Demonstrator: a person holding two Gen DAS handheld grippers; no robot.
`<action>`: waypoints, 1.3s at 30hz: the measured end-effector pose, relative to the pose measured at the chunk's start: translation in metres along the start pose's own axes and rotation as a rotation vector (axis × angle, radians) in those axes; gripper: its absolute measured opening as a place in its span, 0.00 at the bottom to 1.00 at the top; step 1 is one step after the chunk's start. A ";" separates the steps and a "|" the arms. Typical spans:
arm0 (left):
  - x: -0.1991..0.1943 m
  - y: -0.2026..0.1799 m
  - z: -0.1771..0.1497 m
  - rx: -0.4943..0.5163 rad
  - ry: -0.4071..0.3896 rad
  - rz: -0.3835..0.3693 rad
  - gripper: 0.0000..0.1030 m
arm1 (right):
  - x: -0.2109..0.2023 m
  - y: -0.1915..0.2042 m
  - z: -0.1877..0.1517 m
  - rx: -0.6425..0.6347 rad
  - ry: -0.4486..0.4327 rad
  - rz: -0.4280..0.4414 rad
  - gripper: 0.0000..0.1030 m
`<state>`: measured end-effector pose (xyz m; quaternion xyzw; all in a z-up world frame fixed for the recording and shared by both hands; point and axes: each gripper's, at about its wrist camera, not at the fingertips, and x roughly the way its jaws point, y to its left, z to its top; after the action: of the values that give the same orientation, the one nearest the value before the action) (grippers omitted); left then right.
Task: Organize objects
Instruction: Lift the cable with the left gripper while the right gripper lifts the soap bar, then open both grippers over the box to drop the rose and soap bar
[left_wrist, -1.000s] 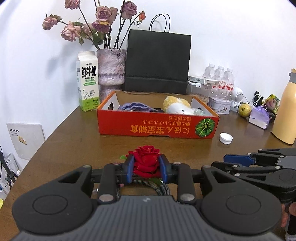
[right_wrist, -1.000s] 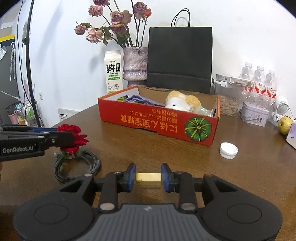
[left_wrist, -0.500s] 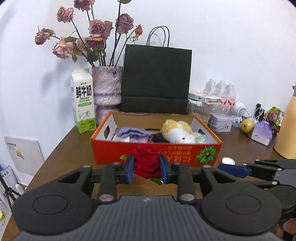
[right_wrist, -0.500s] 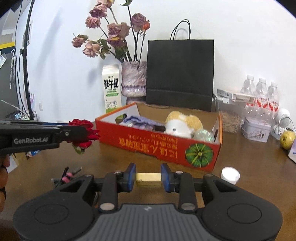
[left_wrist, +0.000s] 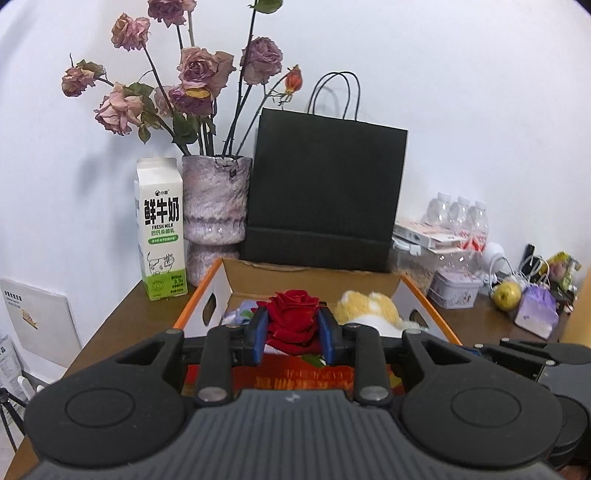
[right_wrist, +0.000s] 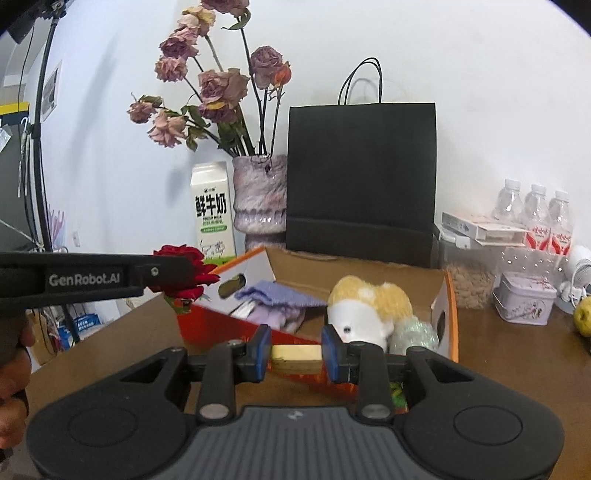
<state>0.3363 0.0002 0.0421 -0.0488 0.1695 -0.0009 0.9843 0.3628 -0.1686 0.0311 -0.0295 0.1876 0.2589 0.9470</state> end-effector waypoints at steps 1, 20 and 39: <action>0.004 0.001 0.002 -0.002 -0.002 0.000 0.28 | 0.005 -0.001 0.003 0.002 -0.003 0.002 0.28; 0.088 0.016 0.031 -0.010 0.005 -0.002 0.28 | 0.086 -0.020 0.039 0.008 -0.048 0.009 0.28; 0.148 0.027 0.044 0.011 0.028 0.010 0.33 | 0.134 -0.037 0.059 -0.011 -0.049 -0.020 0.28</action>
<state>0.4902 0.0285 0.0308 -0.0425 0.1837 0.0026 0.9821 0.5082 -0.1274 0.0344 -0.0303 0.1629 0.2509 0.9537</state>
